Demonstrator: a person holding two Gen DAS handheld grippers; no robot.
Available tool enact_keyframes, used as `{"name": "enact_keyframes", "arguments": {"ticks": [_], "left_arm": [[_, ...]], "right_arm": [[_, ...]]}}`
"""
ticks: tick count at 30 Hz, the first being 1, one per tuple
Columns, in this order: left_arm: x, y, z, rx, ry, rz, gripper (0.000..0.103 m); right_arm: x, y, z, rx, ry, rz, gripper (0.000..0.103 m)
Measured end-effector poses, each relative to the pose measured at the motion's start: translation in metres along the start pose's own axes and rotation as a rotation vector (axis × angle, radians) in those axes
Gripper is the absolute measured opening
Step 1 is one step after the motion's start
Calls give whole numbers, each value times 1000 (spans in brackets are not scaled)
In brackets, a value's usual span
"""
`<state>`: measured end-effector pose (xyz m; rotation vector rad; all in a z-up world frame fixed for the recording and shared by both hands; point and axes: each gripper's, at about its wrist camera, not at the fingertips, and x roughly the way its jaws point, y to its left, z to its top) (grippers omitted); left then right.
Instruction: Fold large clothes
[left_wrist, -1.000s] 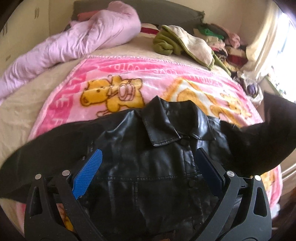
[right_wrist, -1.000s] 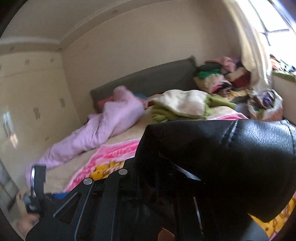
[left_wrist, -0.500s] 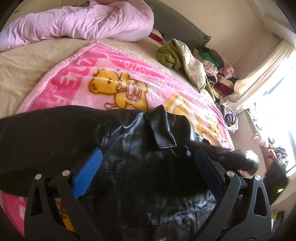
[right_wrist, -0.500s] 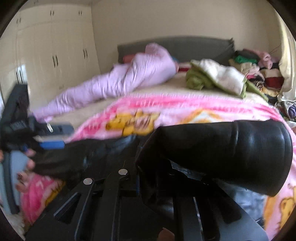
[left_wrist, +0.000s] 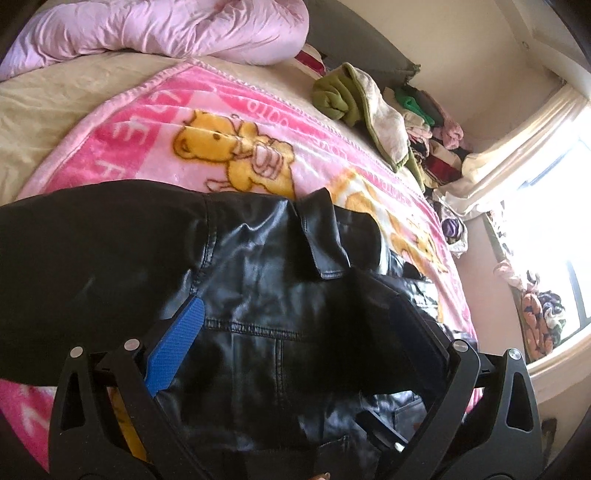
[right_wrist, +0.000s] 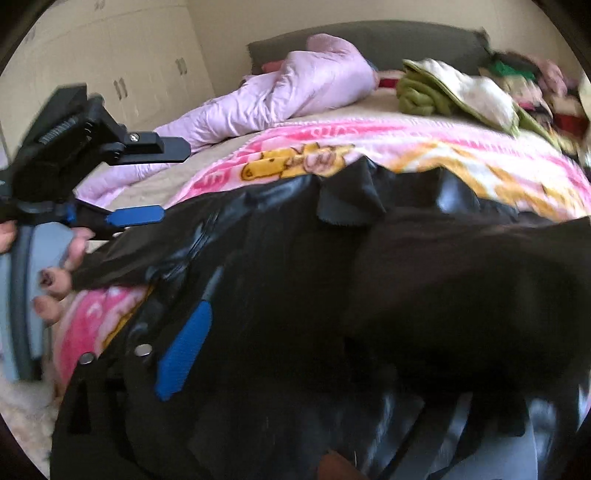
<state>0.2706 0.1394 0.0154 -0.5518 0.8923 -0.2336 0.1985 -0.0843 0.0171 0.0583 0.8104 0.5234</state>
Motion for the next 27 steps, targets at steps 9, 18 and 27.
{"name": "enact_keyframes", "arguments": {"ticks": [9, 18, 27], "left_arm": [[-14, -11, 1, 11, -13, -10, 94], [-67, 7, 13, -33, -111, 18, 94], [-12, 12, -11, 12, 95, 44, 94]], "right_arm": [[-51, -30, -3, 170, -222, -76, 96], [-15, 71, 24, -273, -157, 11, 96], [-35, 27, 4, -71, -103, 81, 96]]}}
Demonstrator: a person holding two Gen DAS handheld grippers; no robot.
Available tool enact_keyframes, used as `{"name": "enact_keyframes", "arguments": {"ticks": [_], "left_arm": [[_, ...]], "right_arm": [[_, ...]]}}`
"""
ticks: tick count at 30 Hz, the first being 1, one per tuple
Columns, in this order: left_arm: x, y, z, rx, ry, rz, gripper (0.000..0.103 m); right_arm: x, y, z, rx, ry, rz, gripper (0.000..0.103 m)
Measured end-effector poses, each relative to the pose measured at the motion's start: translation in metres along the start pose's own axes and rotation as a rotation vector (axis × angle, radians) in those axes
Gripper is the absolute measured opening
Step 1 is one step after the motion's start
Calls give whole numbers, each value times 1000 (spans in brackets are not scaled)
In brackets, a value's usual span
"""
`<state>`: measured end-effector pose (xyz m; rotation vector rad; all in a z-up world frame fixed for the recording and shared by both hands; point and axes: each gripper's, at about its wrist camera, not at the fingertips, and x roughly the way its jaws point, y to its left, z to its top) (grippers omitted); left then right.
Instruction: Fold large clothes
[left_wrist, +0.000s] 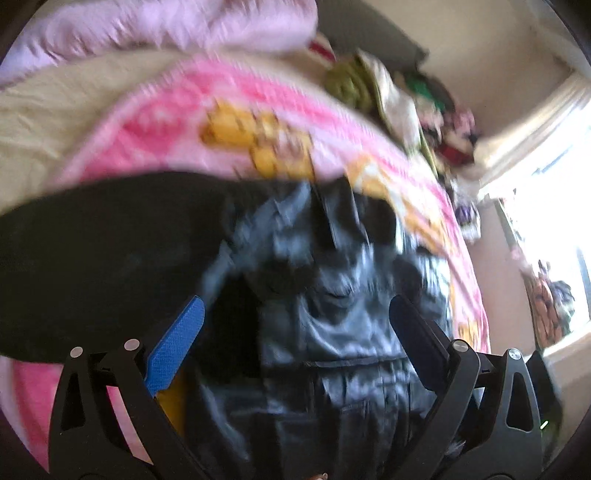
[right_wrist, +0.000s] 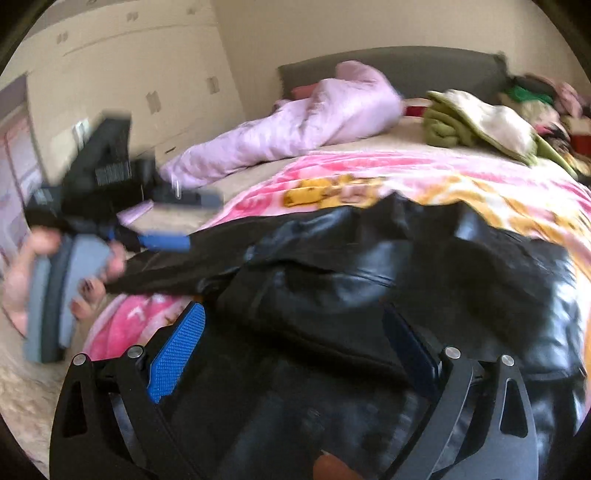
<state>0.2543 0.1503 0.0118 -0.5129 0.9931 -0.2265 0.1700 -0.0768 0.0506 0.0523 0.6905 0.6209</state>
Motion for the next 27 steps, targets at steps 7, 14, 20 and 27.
{"name": "enact_keyframes", "arguments": {"ticks": [7, 14, 20, 27], "left_arm": [[67, -3, -15, -21, 90, 48, 64], [42, -32, -13, 67, -35, 12, 1], [-24, -84, -6, 231, -217, -32, 1], [-5, -64, -8, 241, -183, 74, 1]], "right_arm": [[-52, -66, -11, 98, -49, -180, 96], [-93, -123, -23, 180, -93, -332, 96], [-112, -157, -24, 246, -127, -422, 96], [-94, -177, -2, 293, -97, -443, 66]]}}
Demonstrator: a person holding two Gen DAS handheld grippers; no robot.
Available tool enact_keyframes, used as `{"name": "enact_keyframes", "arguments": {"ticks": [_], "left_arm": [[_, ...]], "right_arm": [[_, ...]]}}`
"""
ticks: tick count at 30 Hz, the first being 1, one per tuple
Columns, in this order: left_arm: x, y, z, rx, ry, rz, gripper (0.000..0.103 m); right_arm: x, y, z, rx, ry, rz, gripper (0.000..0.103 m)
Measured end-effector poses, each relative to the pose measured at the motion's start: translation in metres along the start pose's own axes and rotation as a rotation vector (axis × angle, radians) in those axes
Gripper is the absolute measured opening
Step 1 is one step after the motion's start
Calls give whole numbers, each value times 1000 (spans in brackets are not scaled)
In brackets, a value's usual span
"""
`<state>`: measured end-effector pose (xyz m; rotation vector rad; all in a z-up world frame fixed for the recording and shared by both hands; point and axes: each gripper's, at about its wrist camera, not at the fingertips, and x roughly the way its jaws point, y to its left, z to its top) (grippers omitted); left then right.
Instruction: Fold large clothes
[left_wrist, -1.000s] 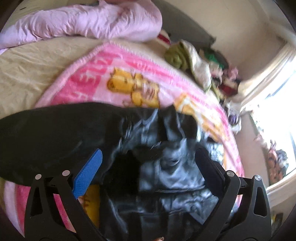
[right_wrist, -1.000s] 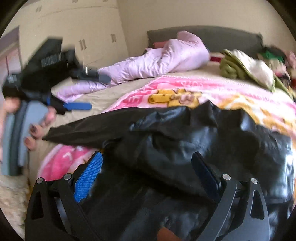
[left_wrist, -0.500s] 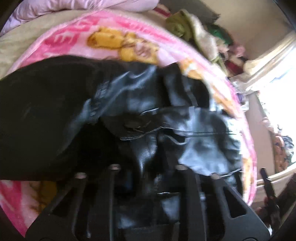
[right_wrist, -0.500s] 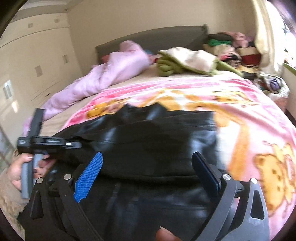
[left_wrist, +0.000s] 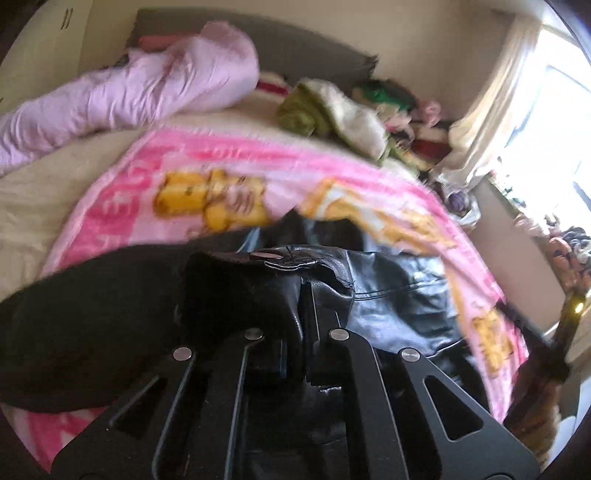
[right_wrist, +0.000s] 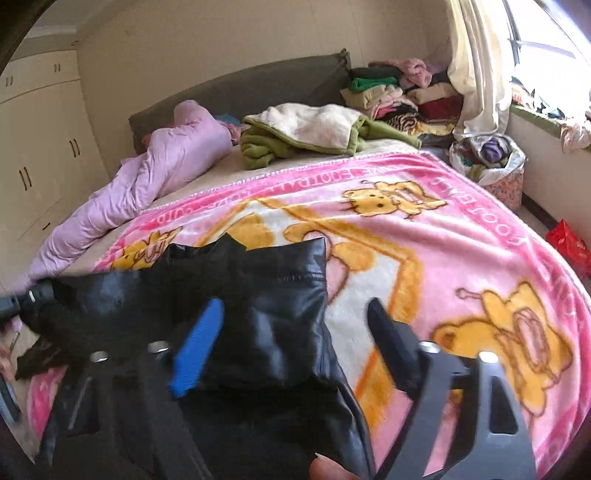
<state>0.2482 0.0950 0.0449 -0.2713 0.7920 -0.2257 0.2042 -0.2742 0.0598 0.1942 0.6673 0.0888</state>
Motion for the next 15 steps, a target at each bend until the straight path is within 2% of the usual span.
{"name": "enact_keyframes", "arguments": {"ticks": [2, 3, 8, 10, 14, 15], "left_arm": [[20, 11, -9, -17, 49, 18, 1], [26, 14, -13, -18, 65, 28, 1], [39, 26, -28, -15, 92, 62, 2], [40, 28, -29, -8, 86, 66, 3], [44, 25, -35, 32, 83, 64, 8], [47, 24, -37, 37, 89, 66, 9]], "right_arm": [[21, 4, 8, 12, 43, 26, 54], [30, 6, 10, 17, 62, 39, 52], [87, 15, 19, 16, 157, 43, 50], [107, 16, 16, 9, 196, 22, 50], [143, 3, 0, -39, 265, -130, 48], [150, -2, -5, -37, 277, -144, 48]]}}
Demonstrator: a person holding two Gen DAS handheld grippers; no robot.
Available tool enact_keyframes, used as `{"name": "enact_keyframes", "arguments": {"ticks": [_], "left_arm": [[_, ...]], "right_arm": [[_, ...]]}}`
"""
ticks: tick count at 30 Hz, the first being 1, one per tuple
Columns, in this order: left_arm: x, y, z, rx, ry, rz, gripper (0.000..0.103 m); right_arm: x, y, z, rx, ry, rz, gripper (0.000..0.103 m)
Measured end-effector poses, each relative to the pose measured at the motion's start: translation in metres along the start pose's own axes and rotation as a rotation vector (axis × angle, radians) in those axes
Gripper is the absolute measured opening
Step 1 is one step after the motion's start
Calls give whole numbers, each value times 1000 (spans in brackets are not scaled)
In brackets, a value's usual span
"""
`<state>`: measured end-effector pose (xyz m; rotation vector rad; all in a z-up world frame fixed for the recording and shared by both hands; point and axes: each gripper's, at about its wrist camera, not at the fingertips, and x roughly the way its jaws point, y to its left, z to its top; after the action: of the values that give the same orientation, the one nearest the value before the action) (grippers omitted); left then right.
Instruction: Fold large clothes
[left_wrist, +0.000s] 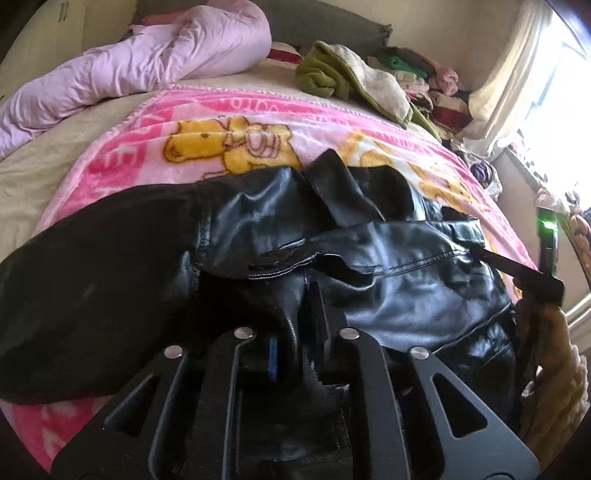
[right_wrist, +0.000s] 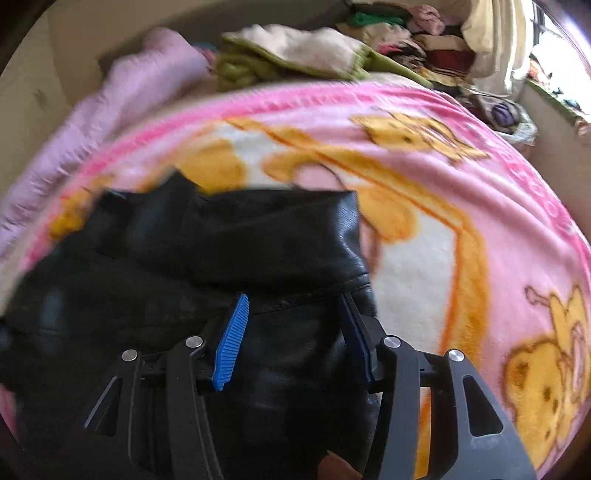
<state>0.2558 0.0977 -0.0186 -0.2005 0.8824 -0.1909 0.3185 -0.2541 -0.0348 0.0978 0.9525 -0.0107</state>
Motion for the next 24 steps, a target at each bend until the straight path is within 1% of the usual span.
{"name": "enact_keyframes", "arguments": {"ticks": [2, 4, 6, 7, 9, 10, 11, 14, 17, 19, 21, 22, 24], "left_arm": [[9, -1, -3, 14, 18, 19, 10], [20, 2, -7, 17, 47, 45, 13], [25, 9, -10, 3, 66, 49, 21], [22, 12, -10, -7, 64, 43, 23], [14, 12, -9, -8, 50, 38, 34], [7, 13, -8, -6, 37, 32, 36], [0, 13, -7, -5, 26, 31, 40], [-22, 10, -3, 5, -19, 55, 47], [-43, 5, 0, 12, -59, 64, 47], [-52, -3, 1, 21, -65, 42, 47], [-53, -10, 1, 27, -56, 12, 47], [-51, -16, 0, 34, -37, -7, 47], [-45, -25, -3, 49, -14, -15, 47]], "right_arm": [[8, -8, -4, 24, 3, 21, 48], [8, -9, -4, 26, 3, 25, 48], [3, -8, -4, 16, -2, 25, 49], [-2, -7, -3, 8, -11, 33, 50], [-18, -8, -4, 9, -26, 65, 50], [-29, -10, -7, 15, -36, 109, 50], [-36, -10, -9, 17, -44, 133, 51], [-63, -4, -18, -13, -69, 181, 51], [-79, 6, -32, -69, -69, 204, 52], [-87, 14, -43, -107, -65, 210, 53], [-92, 19, -51, -124, -64, 214, 54], [-94, 21, -54, -129, -63, 219, 54], [-100, 27, -60, -136, -68, 240, 57]]}}
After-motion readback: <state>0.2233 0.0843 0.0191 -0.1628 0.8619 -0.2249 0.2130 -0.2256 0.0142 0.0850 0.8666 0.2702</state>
